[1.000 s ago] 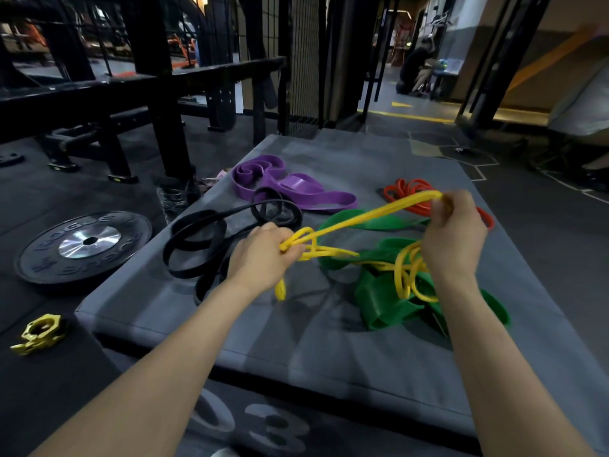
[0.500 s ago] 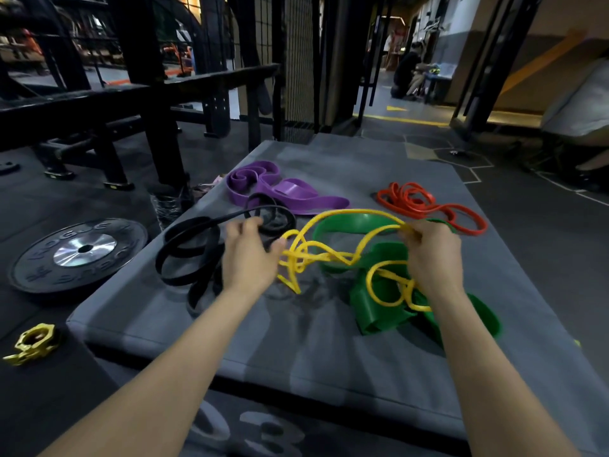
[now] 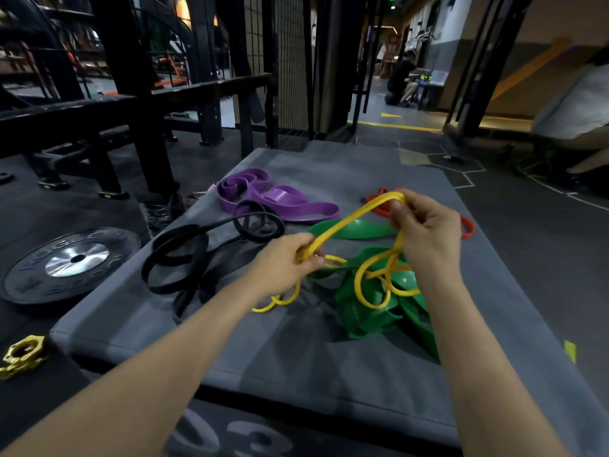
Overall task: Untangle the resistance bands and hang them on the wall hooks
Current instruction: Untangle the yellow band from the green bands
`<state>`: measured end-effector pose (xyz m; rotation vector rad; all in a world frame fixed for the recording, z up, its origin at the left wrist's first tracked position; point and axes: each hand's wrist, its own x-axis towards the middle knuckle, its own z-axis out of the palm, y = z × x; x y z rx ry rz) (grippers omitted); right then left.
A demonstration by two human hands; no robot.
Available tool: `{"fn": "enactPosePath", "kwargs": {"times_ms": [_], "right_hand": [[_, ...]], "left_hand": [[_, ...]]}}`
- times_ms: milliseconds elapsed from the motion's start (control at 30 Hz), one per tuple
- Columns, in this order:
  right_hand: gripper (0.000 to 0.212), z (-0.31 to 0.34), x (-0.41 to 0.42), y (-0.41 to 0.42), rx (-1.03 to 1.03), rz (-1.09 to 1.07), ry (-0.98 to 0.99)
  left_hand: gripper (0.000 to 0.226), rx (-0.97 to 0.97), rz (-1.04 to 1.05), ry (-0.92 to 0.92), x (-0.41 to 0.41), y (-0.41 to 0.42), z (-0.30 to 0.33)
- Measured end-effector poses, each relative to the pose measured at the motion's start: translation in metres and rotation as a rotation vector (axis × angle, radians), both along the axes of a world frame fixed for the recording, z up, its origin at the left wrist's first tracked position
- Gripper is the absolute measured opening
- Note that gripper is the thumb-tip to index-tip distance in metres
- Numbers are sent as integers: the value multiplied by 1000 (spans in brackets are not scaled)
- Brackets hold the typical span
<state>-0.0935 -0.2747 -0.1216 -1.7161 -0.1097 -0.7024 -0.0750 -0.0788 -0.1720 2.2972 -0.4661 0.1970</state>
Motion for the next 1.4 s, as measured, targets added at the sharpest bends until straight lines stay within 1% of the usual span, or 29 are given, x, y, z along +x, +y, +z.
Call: {"fn": "enactPosePath", "kwargs": {"times_ms": [67,100,133,200,267,333,400,467,533,567,633,700,800,833,900,967,1033,1100,1200,1267,1333,1400], "right_hand": [[14,4,2,-6,160,-90,-24],[14,5,3,-10,205,-124,-30],[15,5,4,-12,208,-144,-28],[19,4,6,-12,117,-134,7],[14,-1,5,-7,-82,-128,72],[9,-1,-1,2,-239,-121,103],[8,2,-6,12,-310,-78,107],[12,5,-7,23,-265,38,117],[12,9,-8,35,-168,140,136],[12,9,-8,39,-158,154,126],[8,11,-8,45,-207,139,93],[5,12,-9,46,-279,151,80],[13,15,-12,45,-339,249,127],[12,14,-11,44,-364,230,144],[16,10,-8,38,-413,111,135],[20,6,-6,30,-454,-1,122],[18,4,-6,23,-492,-71,111],[12,3,-5,20,-534,-115,113],[9,3,-4,20,-594,-146,70],[10,3,-1,18,-586,-151,59],[11,1,0,16,-577,-159,81],[11,-6,0,14,-639,-215,134]], "left_hand": [[8,45,-8,33,7,19,14],[11,32,-14,85,9,26,24],[12,-29,-22,149,9,32,34],[7,-257,-20,260,8,34,56],[4,-519,3,348,5,27,77],[4,-724,26,382,3,17,95],[2,-877,36,392,2,10,109],[3,-918,19,388,-1,3,117],[3,-869,-16,386,-7,-5,122],[3,-845,-24,380,-8,-8,122],[4,-845,-16,371,-9,-12,121],[5,-891,-8,389,-10,-11,119],[6,-925,21,392,-10,-5,114],[5,-956,54,373,-9,-2,114],[2,-1086,165,312,-3,9,118],[6,-1194,270,253,5,26,124],[10,-1149,331,217,8,39,124],[6,-1027,371,204,7,46,118],[14,-824,439,125,9,51,109],[17,-701,434,92,12,54,107],[18,-587,386,155,11,53,102],[18,-514,308,264,7,47,95]]}}
